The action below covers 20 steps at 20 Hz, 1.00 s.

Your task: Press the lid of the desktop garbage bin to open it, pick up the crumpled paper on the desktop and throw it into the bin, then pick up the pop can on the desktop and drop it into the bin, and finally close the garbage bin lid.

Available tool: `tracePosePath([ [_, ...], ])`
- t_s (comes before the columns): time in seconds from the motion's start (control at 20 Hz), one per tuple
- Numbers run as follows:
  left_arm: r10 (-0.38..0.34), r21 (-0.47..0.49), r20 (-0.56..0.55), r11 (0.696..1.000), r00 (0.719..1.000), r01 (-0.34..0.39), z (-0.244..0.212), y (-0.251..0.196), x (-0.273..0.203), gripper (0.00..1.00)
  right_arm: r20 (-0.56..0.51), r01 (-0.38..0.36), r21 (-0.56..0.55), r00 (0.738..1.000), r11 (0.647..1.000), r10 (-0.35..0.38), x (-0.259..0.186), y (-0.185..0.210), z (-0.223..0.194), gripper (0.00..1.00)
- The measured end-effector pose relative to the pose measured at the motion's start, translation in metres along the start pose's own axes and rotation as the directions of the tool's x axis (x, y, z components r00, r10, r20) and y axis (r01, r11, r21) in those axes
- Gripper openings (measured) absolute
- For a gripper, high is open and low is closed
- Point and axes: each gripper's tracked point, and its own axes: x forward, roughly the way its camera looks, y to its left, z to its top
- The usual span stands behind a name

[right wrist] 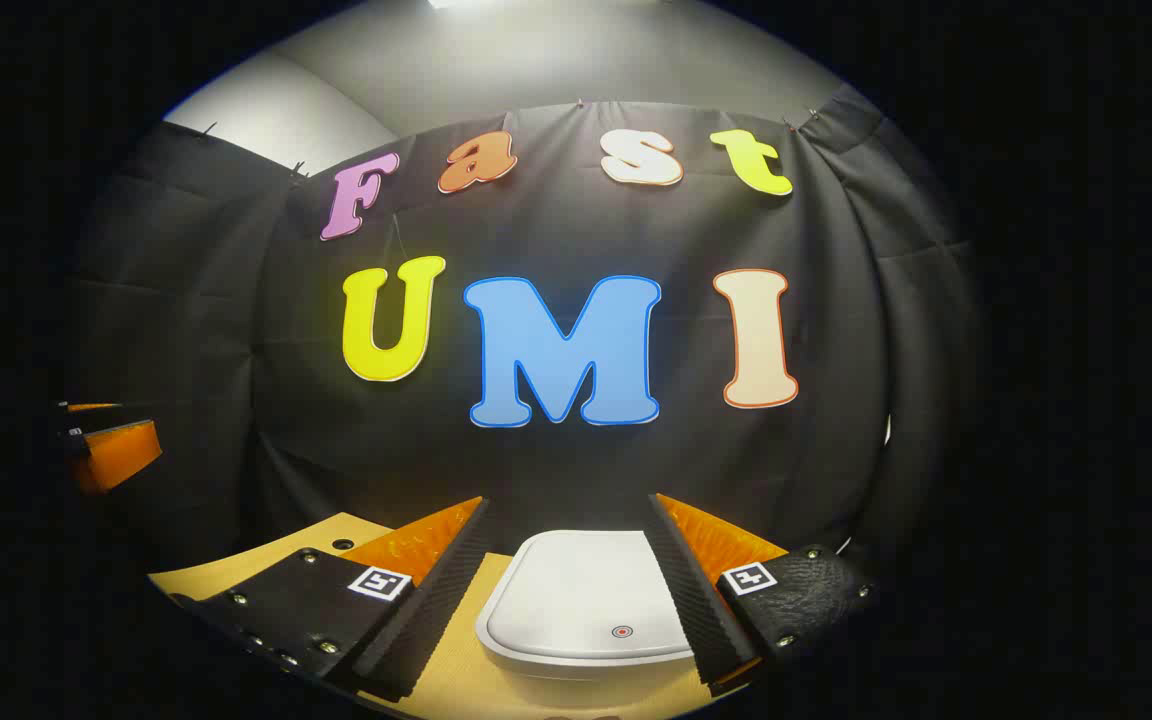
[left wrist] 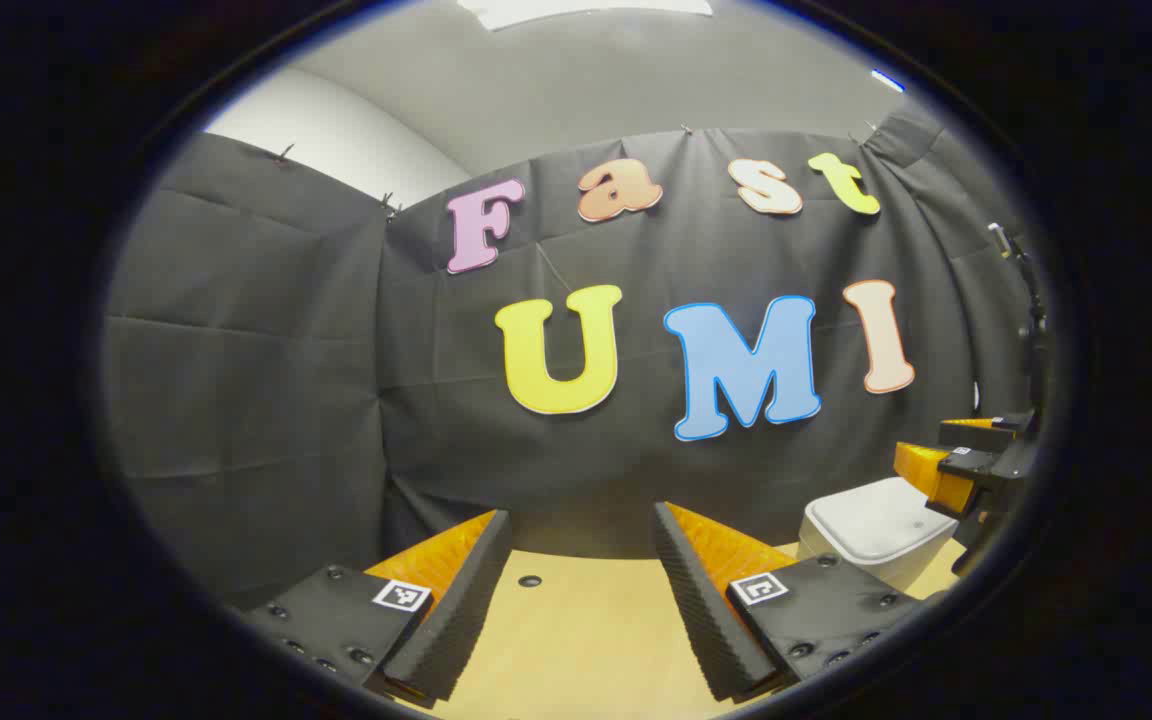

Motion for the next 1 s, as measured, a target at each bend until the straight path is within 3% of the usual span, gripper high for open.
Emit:
tracePosePath([
  [0.5,-0.012,-0.036,-0.006,0.999,1.000,0.012,-0.005,0.011,-0.001,0.96,0.050,0.057,-0.002,0.997,0.998,-0.057,-0.010,-0.009,0.011,0.98],
  [0.65,-0.038,-0.044,-0.012,0.998,0.999,0.037,-0.010,0.008,0.002,0.96,0.054,0.077,-0.016,0.996,0.997,-0.076,-0.014,-0.011,0.009,0.98],
  [0.75,-0.054,-0.037,-0.008,0.998,0.999,0.053,-0.009,0.006,0.005,0.90,0.053,0.089,-0.015,0.995,0.996,-0.088,-0.017,-0.013,0.007,0.98],
  [0.85,-0.074,-0.040,-0.013,0.997,0.997,0.073,-0.011,0.001,0.011,0.96,0.037,0.096,-0.012,0.995,0.995,-0.096,-0.018,-0.014,0.002,0.98],
  [1.0,-0.096,-0.051,-0.021,0.994,0.995,0.095,-0.015,-0.004,0.016,0.93,0.033,0.117,-0.011,0.993,0.993,-0.117,-0.018,-0.021,0.003,0.98],
])
